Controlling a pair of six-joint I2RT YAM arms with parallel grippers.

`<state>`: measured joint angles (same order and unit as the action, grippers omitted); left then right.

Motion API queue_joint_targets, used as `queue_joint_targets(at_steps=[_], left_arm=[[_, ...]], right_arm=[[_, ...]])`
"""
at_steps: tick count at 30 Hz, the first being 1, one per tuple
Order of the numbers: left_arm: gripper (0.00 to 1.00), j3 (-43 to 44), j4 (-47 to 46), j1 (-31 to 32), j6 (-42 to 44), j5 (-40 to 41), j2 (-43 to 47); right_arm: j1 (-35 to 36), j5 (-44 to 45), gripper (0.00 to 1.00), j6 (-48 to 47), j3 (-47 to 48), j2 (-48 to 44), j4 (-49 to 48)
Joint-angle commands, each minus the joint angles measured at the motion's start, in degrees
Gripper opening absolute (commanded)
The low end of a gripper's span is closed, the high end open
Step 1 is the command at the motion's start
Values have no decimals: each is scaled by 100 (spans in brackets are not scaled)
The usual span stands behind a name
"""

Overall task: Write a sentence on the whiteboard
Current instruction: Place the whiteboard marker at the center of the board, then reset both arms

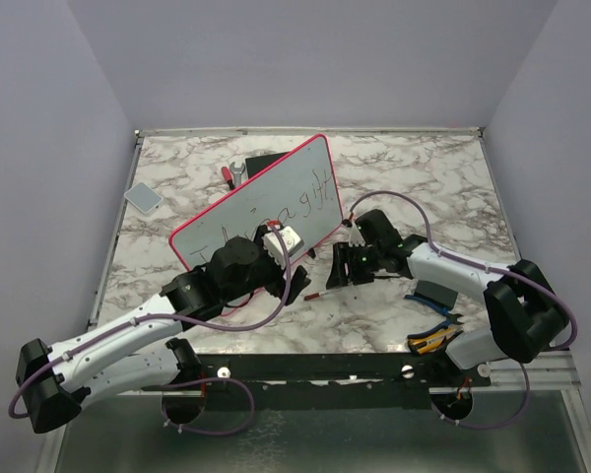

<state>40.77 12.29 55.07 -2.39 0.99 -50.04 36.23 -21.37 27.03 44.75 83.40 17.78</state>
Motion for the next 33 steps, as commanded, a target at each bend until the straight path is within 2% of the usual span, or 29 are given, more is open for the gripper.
queue_joint_targets(at_steps=[1, 3, 9, 10, 11, 18, 24, 28, 33], left_arm=[[93, 280, -128, -63, -160, 200, -152], [93, 378, -130, -81, -173, 199, -215], [94, 821, -174, -171, -181, 226, -517], [94, 932, -187, -184, -201, 226, -588], [95, 1043, -193, -193, -208, 226, -685], [98, 2365, -57, -483, -365, 351, -1476], [99, 3667, 293, -876, -359, 315, -2071], [99, 4332, 564, -1379, -422, 538, -2324], [99, 4418, 619, -2331, -617, 820, -2259]], right_arm=[[-82, 491, 64, -14, -33, 16, 138], [-134, 623, 73, -25, 14, -21, 208], [-460, 1018, 89, -125, 178, -261, 485], [-559, 1088, 98, -139, 209, -326, 531], [-676, 1124, 100, -155, 239, -402, 565], [-1575, 1426, 100, -398, 530, -1125, 637], [-1878, 2038, 100, -663, 876, -1650, 489], [-1900, 2500, 100, -848, 955, -1948, 189], [-1900, 2837, 100, -1025, 981, -2223, -150]])
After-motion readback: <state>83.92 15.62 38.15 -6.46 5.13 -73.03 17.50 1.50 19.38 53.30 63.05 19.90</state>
